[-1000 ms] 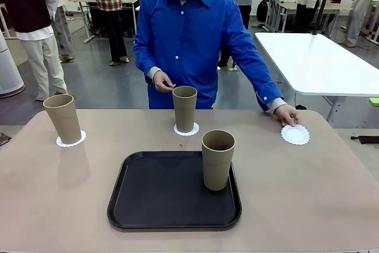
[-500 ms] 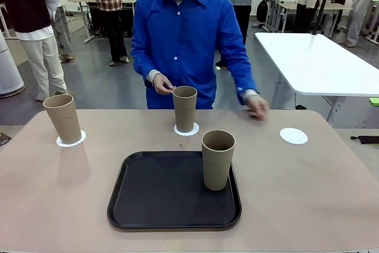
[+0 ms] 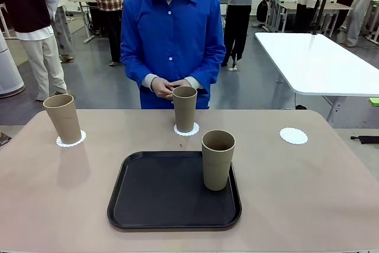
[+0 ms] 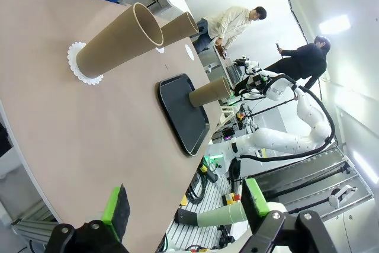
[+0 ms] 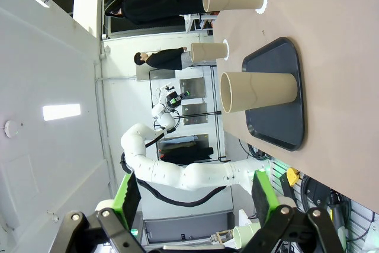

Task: Place coasters on the table and set cups on them.
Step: Take one Reusable plastic cup from the Flat Tray and place it on a coaster set by the human.

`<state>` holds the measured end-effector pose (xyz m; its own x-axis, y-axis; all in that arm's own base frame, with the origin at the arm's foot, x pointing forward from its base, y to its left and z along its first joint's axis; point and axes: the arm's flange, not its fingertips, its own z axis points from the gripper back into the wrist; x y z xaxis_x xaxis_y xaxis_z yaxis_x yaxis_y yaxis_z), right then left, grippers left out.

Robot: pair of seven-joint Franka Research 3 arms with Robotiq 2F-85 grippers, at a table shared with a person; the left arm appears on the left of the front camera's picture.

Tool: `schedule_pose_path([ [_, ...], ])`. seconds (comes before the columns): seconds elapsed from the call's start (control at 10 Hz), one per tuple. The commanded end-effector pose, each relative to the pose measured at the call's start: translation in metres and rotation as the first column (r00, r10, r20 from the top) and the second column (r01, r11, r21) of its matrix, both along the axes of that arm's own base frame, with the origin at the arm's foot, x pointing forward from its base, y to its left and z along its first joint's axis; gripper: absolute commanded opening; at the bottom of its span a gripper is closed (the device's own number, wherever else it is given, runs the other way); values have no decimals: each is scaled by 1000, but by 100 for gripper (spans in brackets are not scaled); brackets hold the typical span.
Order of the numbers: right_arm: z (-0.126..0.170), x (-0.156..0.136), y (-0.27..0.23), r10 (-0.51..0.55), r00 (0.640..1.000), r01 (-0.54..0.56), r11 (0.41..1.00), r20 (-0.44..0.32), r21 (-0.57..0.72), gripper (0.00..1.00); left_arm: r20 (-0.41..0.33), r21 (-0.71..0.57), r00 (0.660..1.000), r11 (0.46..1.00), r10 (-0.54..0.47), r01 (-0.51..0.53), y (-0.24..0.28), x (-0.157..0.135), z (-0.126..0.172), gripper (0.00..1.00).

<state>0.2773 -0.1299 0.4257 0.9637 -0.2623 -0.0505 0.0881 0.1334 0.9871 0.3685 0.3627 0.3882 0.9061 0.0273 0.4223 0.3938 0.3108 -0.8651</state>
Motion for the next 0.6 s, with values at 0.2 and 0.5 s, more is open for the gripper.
schedule_pose_path([
  [0.2, 0, 0, 0, 0, 1000, 0, 1000, 0, 0, 100, -1, -2, 1000, 1000, -10, 10, 1, -3, 1, 100],
  [0.5, 60, 51, 39, 453, 869, -365, 858, 200, -361, 100, -1, -2, 1000, 1000, -10, 10, 1, -3, 1, 100],
])
